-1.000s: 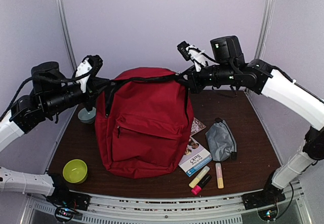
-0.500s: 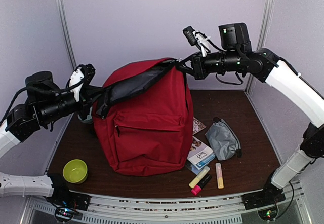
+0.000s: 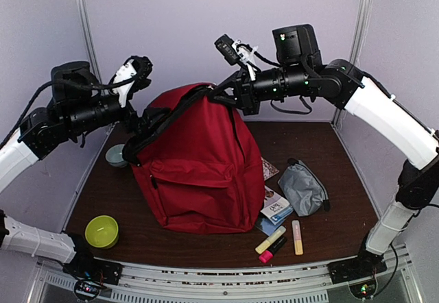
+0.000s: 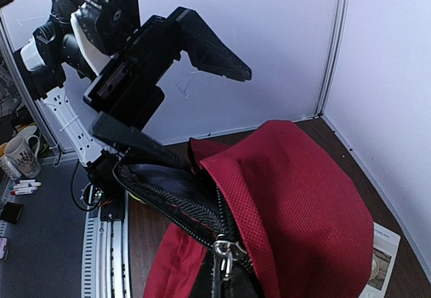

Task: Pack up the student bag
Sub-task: Hold the largest pocket of the student bag, then unzip the largest pocket of the student bag.

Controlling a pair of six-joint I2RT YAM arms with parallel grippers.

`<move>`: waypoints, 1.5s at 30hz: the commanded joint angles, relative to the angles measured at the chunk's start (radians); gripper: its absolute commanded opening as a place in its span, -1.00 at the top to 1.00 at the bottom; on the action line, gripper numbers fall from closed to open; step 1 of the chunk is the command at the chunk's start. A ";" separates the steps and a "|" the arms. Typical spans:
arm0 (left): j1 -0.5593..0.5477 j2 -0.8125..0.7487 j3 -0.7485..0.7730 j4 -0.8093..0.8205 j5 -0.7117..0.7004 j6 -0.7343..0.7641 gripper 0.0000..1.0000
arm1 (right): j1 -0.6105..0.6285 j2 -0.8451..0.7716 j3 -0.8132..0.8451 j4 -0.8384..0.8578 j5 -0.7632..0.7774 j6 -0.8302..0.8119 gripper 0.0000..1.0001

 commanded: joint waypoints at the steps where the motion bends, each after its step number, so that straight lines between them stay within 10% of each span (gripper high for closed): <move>1: -0.013 0.076 0.052 0.002 0.148 0.065 -0.94 | 0.001 -0.010 0.040 0.085 -0.060 -0.018 1.00; 11: -0.013 0.310 0.308 -0.061 0.034 0.209 -0.91 | 0.007 -0.010 0.026 0.078 -0.117 -0.021 1.00; 13: -0.013 0.316 0.309 -0.045 0.037 0.213 -0.30 | 0.005 -0.019 0.016 0.068 -0.110 -0.023 1.00; 14: -0.013 0.309 0.303 -0.030 0.037 0.202 0.56 | 0.003 -0.026 0.007 0.065 -0.104 -0.025 1.00; 15: -0.013 0.298 0.288 -0.011 0.033 0.192 1.00 | -0.001 -0.034 -0.006 0.067 -0.099 -0.023 1.00; 35: 0.067 -0.028 0.276 -0.053 -0.251 0.007 1.00 | -0.330 -0.206 -0.529 0.226 0.027 0.174 1.00; 45: 0.067 -0.097 0.367 -0.108 -0.304 0.037 1.00 | -0.318 -0.175 -0.473 0.199 -0.052 0.235 1.00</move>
